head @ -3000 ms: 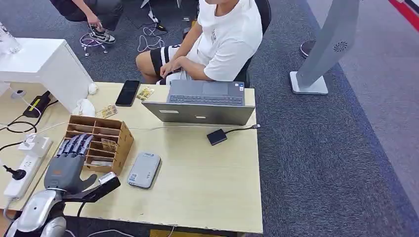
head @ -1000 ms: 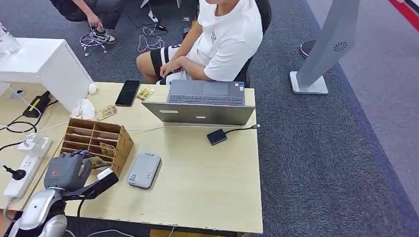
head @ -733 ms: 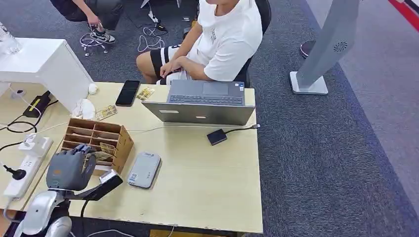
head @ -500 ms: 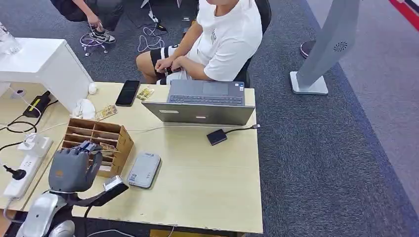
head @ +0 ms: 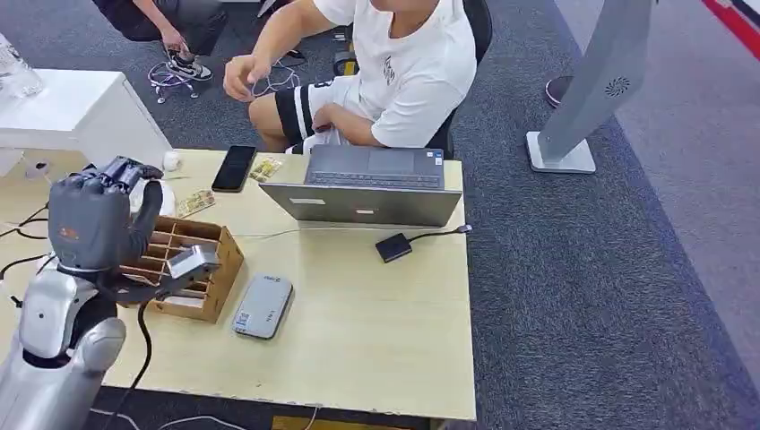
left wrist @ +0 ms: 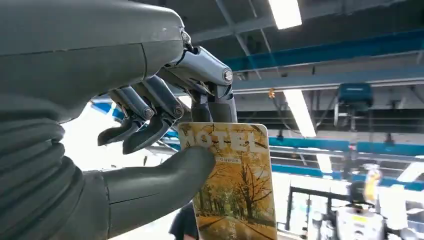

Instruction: Pass the card to the sensor for recognition and then transmit it.

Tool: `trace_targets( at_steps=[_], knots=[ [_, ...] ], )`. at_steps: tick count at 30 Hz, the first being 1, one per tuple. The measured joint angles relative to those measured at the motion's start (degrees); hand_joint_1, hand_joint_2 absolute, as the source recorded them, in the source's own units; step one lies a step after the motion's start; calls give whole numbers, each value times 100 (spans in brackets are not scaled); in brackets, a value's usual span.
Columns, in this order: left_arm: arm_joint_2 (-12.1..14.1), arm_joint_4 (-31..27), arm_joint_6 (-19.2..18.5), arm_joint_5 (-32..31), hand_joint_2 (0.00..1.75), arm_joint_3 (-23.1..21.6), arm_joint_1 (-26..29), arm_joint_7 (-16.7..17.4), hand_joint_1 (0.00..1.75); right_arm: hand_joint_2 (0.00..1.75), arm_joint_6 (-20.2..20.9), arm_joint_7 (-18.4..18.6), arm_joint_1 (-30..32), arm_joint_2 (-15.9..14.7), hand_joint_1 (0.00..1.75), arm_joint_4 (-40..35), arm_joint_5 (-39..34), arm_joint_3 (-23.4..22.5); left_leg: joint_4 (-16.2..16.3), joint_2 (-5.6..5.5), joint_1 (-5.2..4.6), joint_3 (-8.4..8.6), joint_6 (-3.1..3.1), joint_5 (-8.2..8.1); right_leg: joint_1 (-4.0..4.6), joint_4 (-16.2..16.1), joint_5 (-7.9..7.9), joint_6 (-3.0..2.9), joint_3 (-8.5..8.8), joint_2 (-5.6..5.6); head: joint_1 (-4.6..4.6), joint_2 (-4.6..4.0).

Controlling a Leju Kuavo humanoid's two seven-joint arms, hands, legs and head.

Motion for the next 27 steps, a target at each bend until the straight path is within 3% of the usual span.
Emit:
trace_targets(
  at_steps=[6, 10, 16, 27],
  knots=[
    [26, 1635, -153, -415, 175, -24, -1381, 293, 175, 0, 72, 173, -53, 13, 0, -22, 138, 68, 0, 5, -1, -1, 0, 5, 0, 0, 8, -1, -2, 7, 2, 0],
    [-24, 2468, -157, -384, 175, -96, -1868, 315, 175, 0, 81, 177, -43, 24, 0, -22, 96, 68, 1, 14, -2, -4, 0, 4, -1, -1, 8, 0, -8, 16, 4, 2],
    [-125, 2906, -148, -358, 175, -173, -1989, 376, 175, 0, 87, 175, -23, 24, 0, -20, 74, 68, 1, 25, -2, -7, 1, -2, -1, -2, 7, 0, -13, 26, 2, 2],
    [-131, 3114, -155, -225, 175, -175, -1984, 393, 175, 0, 90, 175, -4, 24, 0, -20, 74, 66, 0, 24, -1, -9, 1, -1, -1, -1, 7, 0, -14, 25, 4, 2]
  ],
)
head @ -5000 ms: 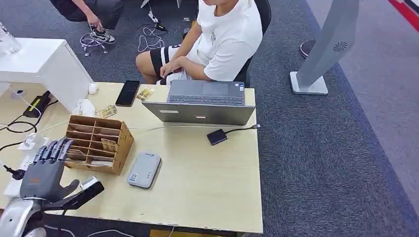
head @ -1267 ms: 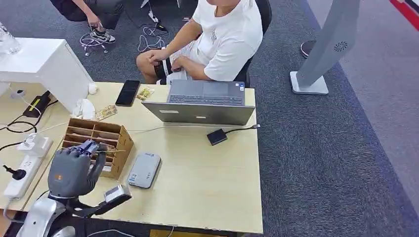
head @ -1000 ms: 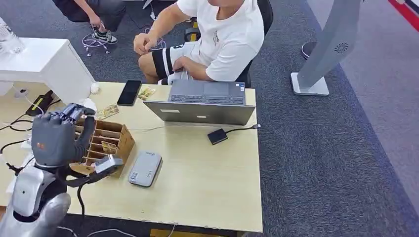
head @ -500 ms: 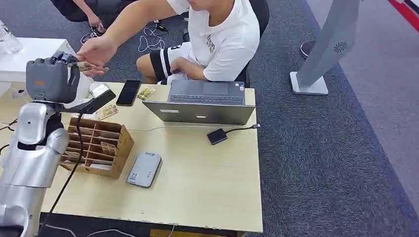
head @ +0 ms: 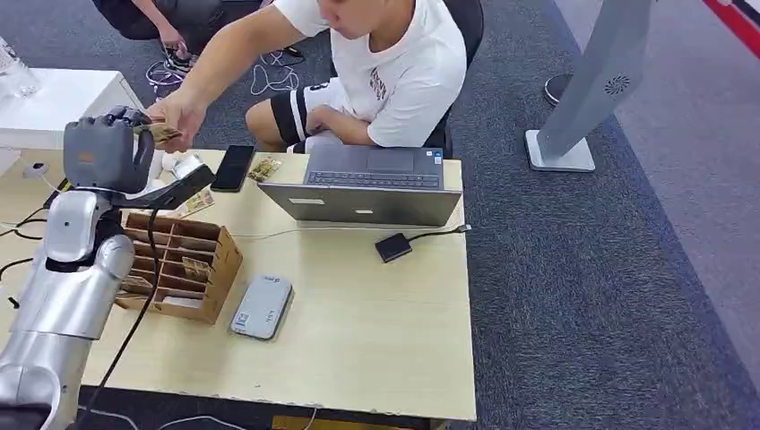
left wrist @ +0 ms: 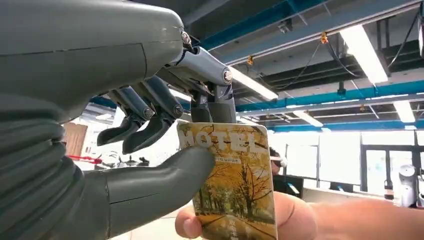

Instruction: Pass the card to the sensor for recognition and then transmit it.

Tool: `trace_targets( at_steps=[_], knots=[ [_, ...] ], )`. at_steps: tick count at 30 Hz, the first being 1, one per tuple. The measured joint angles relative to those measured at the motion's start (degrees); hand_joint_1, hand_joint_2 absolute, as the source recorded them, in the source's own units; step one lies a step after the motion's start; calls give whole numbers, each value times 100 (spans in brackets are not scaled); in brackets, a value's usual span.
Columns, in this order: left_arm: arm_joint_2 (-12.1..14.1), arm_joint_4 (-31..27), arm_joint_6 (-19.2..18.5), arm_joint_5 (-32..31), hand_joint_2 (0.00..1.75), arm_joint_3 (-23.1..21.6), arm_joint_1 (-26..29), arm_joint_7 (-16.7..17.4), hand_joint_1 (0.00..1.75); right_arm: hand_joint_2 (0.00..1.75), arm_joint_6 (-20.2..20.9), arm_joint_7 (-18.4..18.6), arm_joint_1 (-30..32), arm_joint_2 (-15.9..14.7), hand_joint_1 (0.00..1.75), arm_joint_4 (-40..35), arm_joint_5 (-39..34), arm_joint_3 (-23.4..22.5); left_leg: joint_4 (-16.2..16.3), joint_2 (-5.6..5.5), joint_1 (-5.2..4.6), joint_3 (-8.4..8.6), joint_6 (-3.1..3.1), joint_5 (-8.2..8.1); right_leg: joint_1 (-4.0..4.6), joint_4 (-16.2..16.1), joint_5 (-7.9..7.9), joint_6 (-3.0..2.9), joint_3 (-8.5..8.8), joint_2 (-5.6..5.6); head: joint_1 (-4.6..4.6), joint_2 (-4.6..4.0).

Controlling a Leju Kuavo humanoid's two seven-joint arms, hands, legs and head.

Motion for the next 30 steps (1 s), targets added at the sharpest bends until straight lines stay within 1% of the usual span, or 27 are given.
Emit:
trace_targets(
  at_steps=[8, 9, 14, 15, 17, 19, 21, 23, 25, 28, 30],
  knots=[
    [0, 28, 0, 9, 175, 0, 0, 0, 175, 0, 0, 2, 0, 0, 0, 0, 0, 0, 0, 0, 0, -2, 0, 0, 0, 0, 0, 0, 0, 0, 0, 0],
    [0, 28, 0, 9, 175, 0, 0, 0, 0, 0, 0, 0, 0, 0, 0, 0, 0, 0, 0, 0, 0, -2, 0, 0, 0, 0, 0, 0, 0, 0, -2, 0],
    [-2, 54, 55, 61, 175, 0, 11, -6, 0, 0, 2, 0, 0, 0, 0, 0, 0, 0, 0, 0, 0, -1, 0, 0, 0, 0, 0, 0, 0, 0, 0, 0],
    [-4, 52, 68, 164, 175, 0, 24, -46, 0, 0, 2, 0, 0, 0, 0, 0, 2, 0, 0, 0, 0, -1, 0, 0, 0, 0, 0, 0, 0, 0, 0, 0],
    [-24, 24, 120, 541, 175, 0, 85, -237, 0, 0, 7, -2, 0, 0, 0, 0, 2, 0, 0, 0, 0, -1, 0, 0, 0, 0, 0, 0, 0, 0, 0, 0],
    [-59, -202, 177, 1339, 175, 11, 258, -587, 0, 0, 2, -41, 3, 0, 0, 0, 0, -9, 0, 1, 0, -2, 0, 0, 0, 0, 0, 0, 0, 1, -2, 0],
    [-79, -501, 289, 1909, 175, 48, 500, -862, 0, 0, -17, -68, 15, 0, 0, 0, -2, -18, 0, 1, 0, -4, 0, -2, 0, 0, -1, 0, 0, 2, -2, 0],
    [-72, -965, 369, 2495, 175, 168, 844, -1119, 0, 0, -39, -113, 45, 0, 0, 0, -20, -44, 0, 5, 0, -7, 0, -4, 0, 0, -3, 1, 0, 6, -2, 0],
    [-26, -1474, 343, 3070, 175, 403, 1213, -1310, 0, 0, -44, -153, 88, 0, 0, 2, -20, -92, 0, 7, 0, -9, 4, -7, 0, 0, -6, 3, -5, 8, 0, 0],
    [26, -2056, 39, 4275, 175, 820, 1590, -1644, 0, 0, -44, -221, 108, 0, 0, 2, -77, -138, -1, 6, 0, -14, 4, -7, 0, 0, -9, 4, -8, 7, 0, 0],
    [48, -2475, -278, 5208, 175, 1251, 1904, -1970, 0, 0, -42, -262, 106, 0, 0, 2, -105, -181, -3, 7, 1, -13, 3, -7, 0, 0, -9, 4, -8, 9, -2, 0]
  ],
)
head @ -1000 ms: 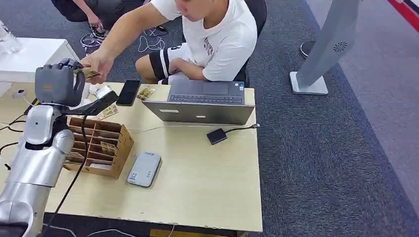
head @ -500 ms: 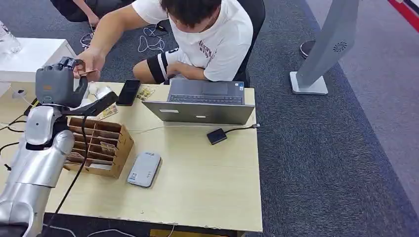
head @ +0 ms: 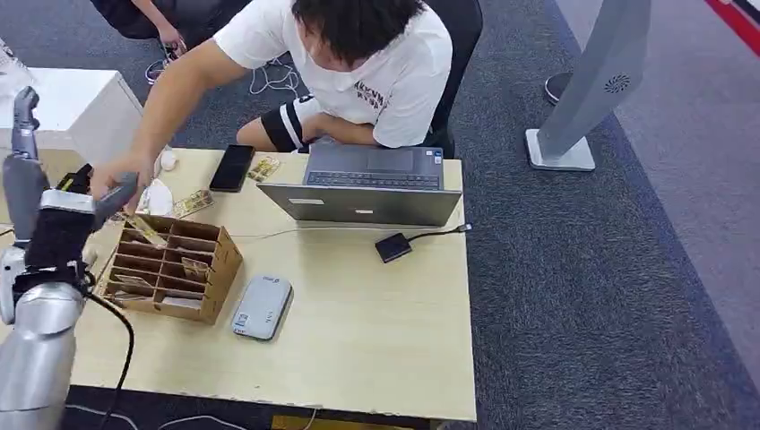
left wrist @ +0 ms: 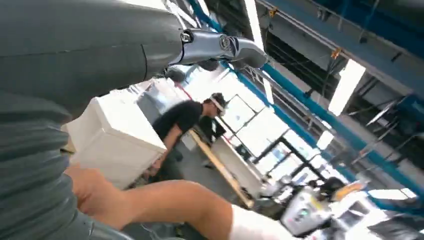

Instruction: Pass the card to the sensor for recognition and then transmit it.

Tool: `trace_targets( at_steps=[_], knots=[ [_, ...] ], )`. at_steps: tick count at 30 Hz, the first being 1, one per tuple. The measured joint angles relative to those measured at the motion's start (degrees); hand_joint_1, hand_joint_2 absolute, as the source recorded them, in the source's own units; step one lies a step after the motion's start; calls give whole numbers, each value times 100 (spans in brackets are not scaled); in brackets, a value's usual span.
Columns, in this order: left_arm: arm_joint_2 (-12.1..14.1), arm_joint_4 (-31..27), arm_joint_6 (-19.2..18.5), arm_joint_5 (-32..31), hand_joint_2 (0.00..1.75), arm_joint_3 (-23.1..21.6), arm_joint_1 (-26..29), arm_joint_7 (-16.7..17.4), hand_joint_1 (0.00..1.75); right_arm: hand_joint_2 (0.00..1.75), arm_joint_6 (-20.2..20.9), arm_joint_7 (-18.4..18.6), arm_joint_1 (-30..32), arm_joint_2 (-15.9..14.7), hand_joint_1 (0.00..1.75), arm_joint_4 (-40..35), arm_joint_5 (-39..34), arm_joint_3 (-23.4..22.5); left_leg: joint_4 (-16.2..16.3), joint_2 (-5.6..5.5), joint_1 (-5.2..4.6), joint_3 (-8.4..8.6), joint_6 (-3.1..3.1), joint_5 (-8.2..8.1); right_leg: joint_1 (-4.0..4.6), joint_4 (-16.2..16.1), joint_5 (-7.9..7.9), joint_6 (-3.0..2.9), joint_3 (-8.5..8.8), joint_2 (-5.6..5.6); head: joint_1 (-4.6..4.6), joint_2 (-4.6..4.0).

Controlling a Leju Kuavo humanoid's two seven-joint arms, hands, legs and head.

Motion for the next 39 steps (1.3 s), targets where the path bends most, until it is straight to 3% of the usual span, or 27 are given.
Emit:
trace_targets(
  at_steps=[3, 5, 7, 8, 10, 12, 14, 16, 18, 20, 22, 26, 27, 29, 32, 34, 39],
  knots=[
    [-31, -612, -726, 1764, 175, 778, 559, -536, 0, 0, 9, -114, 15, 0, 0, 0, -26, -92, -1, 10, 0, 2, -6, -4, 0, 0, 0, 0, -2, 12, 0, 0],
    [-125, -955, -1277, 3017, 175, 1445, 967, -717, 0, 0, -2, -166, 28, 0, 0, 0, -112, -151, -4, 14, 0, -3, -5, -5, 0, 2, -1, 0, 2, 15, 7, 0],
    [-219, -1151, -1913, 4672, 175, 2418, 1420, -617, 0, 0, -22, -245, 68, 0, 0, 0, -210, -251, -6, 31, 1, 6, -7, -20, 0, 2, -8, -7, 3, 30, 9, 0],
    [-282, -1140, -2242, 5458, 175, 3055, 1555, -405, 0, 0, -28, -288, 102, 0, 0, 4, -258, -303, -6, 35, 1, 10, -6, -22, 1, 1, -12, -8, -1, 38, 4, 0],
    [-394, -840, -2548, 6386, 175, 4412, 1557, -93, 0, 0, -31, -372, 178, -2, 0, 20, -332, -420, -6, 32, 4, 8, -4, -23, 4, 1, -17, -7, -4, 35, 7, 0],
    [-442, -276, -2317, 6488, 175, 5493, 1488, -182, 0, 0, -26, -441, 205, -2, 0, 28, -369, -518, -7, 31, 3, 7, -6, -26, 4, 1, -21, -12, -2, 33, 4, 0],
    [-535, 412, -1633, 6367, 175, 6407, 1430, -564, 0, 0, -17, -516, 211, -2, 0, 28, -393, -596, -10, 32, 3, 13, -15, -32, 4, 1, -22, -13, 0, 36, -2, 0],
    [-729, 876, -946, 6334, 175, 6960, 1434, -885, 0, 0, -39, -549, 222, -2, 0, 28, -391, -647, -10, 30, 0, 17, -13, -33, 0, -1, -27, -6, 2, 35, -2, 0],
    [-1092, 1400, -468, 6308, 175, 7429, 1453, -1137, 0, 0, -74, -588, 237, -2, 0, 28, -391, -691, -9, 2, -1, 16, -2, -40, -1, -5, -36, 6, 17, 2, 4, 0],
    [-1478, 1787, -40, 6240, 175, 7693, 1451, -1353, 0, 0, -131, -601, 234, -2, 0, 28, -391, -737, -9, -15, -8, 21, 7, -41, -5, -17, -37, 9, 29, -20, 7, 0],
    [-1848, 2334, 132, 6109, 175, 7887, 1428, -1661, 0, 0, -232, -546, 233, -2, 0, 28, -361, -802, -9, -27, -17, 23, 18, -37, -11, -24, -36, 13, 43, -33, 9, 0],
    [-2915, 3287, 1424, 5333, 175, 7964, 1376, -1499, 0, 0, -665, 3, 232, -2, 0, 39, 13, -811, -7, -25, -49, 26, 53, -38, -40, -31, -25, 53, 45, -29, 7, 0],
    [-3146, 3648, 1544, 5221, 0, 7964, 1344, -1514, 0, 0, -754, 189, 232, -2, 0, 42, 123, -787, -4, -25, -49, 27, 61, -35, -40, -34, -21, 60, 47, -29, 13, 0],
    [-3393, 4363, 1631, 5068, 0, 7959, 1287, -1422, 0, 0, -918, 510, 224, -2, 0, 52, 300, -723, -1, -26, -50, 26, 63, -35, -42, -39, -17, 67, 51, -30, 26, -2],
    [-3453, 5320, 1502, 4994, 0, 7920, 1200, -995, 0, 0, -1069, 975, 216, -2, 0, 70, 545, -577, 2, -25, -51, 27, 68, -38, -42, -41, -15, 70, 51, -29, 33, 0],
    [-3405, 5971, 1373, 4881, 0, 7806, 1137, -379, 0, 0, -1071, 1211, 210, -2, 0, 79, 774, -428, 2, -25, -49, 27, 68, -38, -41, -39, -14, 70, 50, -29, 28, 0],
    [-3342, 6786, 1247, 4844, 0, 7679, 1020, -203, 0, 0, -1073, 1364, 167, -2, 0, 83, 844, -192, 2, -24, -46, 30, 67, -37, -38, -35, -14, 70, 51, -26, 31, 0]
  ],
)
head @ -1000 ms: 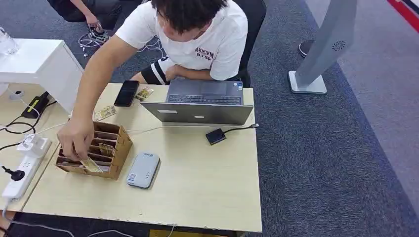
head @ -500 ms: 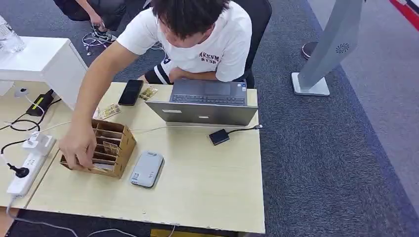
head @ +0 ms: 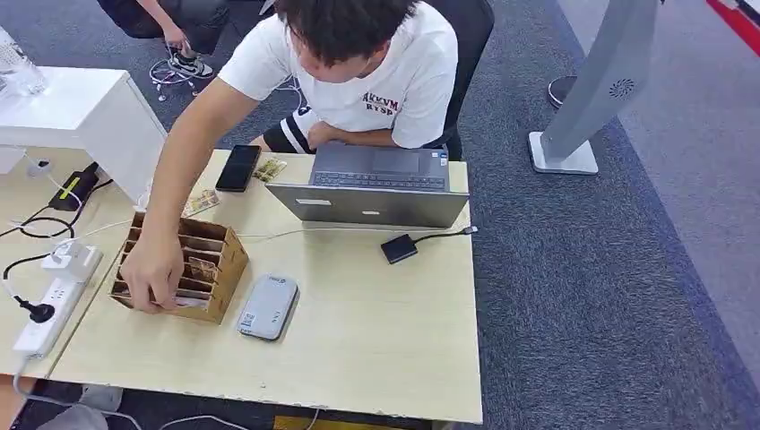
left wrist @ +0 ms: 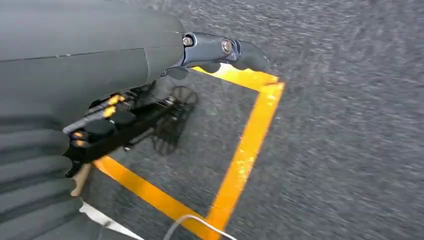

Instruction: Pass the card to the sensor for recognition and then transmit it.

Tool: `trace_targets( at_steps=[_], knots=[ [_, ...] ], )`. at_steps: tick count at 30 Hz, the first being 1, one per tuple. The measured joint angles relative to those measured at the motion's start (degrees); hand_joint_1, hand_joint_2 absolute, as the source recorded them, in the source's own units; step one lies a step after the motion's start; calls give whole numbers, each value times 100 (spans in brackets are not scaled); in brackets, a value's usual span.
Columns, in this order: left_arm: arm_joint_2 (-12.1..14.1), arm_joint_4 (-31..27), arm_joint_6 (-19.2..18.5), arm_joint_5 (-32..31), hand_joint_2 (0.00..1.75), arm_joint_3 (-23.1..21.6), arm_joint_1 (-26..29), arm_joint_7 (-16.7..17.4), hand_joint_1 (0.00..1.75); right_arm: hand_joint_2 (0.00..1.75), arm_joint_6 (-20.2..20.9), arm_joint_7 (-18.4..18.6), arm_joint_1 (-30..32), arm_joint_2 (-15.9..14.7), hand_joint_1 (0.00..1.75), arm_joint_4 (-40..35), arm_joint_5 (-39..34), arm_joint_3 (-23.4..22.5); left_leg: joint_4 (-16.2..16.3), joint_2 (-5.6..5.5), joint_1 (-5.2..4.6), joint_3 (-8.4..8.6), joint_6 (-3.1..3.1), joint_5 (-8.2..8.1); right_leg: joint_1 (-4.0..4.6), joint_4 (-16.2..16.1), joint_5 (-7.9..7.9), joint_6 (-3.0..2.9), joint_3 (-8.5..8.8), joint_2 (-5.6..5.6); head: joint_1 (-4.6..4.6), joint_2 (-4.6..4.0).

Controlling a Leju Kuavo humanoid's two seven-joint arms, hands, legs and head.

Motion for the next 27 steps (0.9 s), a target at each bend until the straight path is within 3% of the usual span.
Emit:
trace_targets(
  at_steps=[1, 2, 5, 8, 9, 10, 27],
  knots=[
    [11, 104, -7, 0, 175, -22, -3, 2, 0, 0, 0, 9, -5, 0, 0, 0, 0, 22, 0, 0, 0, 0, 0, 0, 0, 0, 0, 0, 0, 0, -2, 0],
    [35, 187, -9, 0, 175, -48, -2, 2, 0, 175, 0, 15, -10, 0, 0, 0, 0, 44, 0, 0, 0, 0, 0, 0, 0, 0, -1, 0, 0, 0, 0, 0],
    [76, 382, -207, -15, 175, -109, -3, 63, 0, 175, 43, 26, -19, -2, 0, 0, 80, 120, 0, 1, 2, -1, 0, 0, 2, 1, -2, -1, -1, 0, 0, 0],
    [179, 476, -836, -159, 175, -462, 35, 174, 0, 175, 281, 98, -14, -18, 0, -17, 92, 138, 0, 2, 4, -2, 0, 0, 4, 0, -3, -1, -1, -1, 0, 0],
    [206, 489, -967, -232, 0, -652, 51, 210, 0, 175, 332, 101, -3, -28, 0, -28, 92, 138, 0, 1, 4, -3, 0, 0, 4, 0, -3, -1, -1, -1, 0, 0],
    [240, 502, -1030, -313, 0, -851, 65, 249, 0, 0, 389, 101, 12, -35, 0, -46, 103, 135, 0, 1, 4, -3, 0, 0, 4, 0, -3, -1, -1, -1, 0, 0],
    [741, 498, -1808, -1694, 0, -3950, 578, 944, 0, 0, 1126, 66, 475, -282, 0, -488, 409, -66, 0, 2, 4, -5, 0, -1, 5, 0, -3, -1, -3, -1, 0, 0]
  ],
)
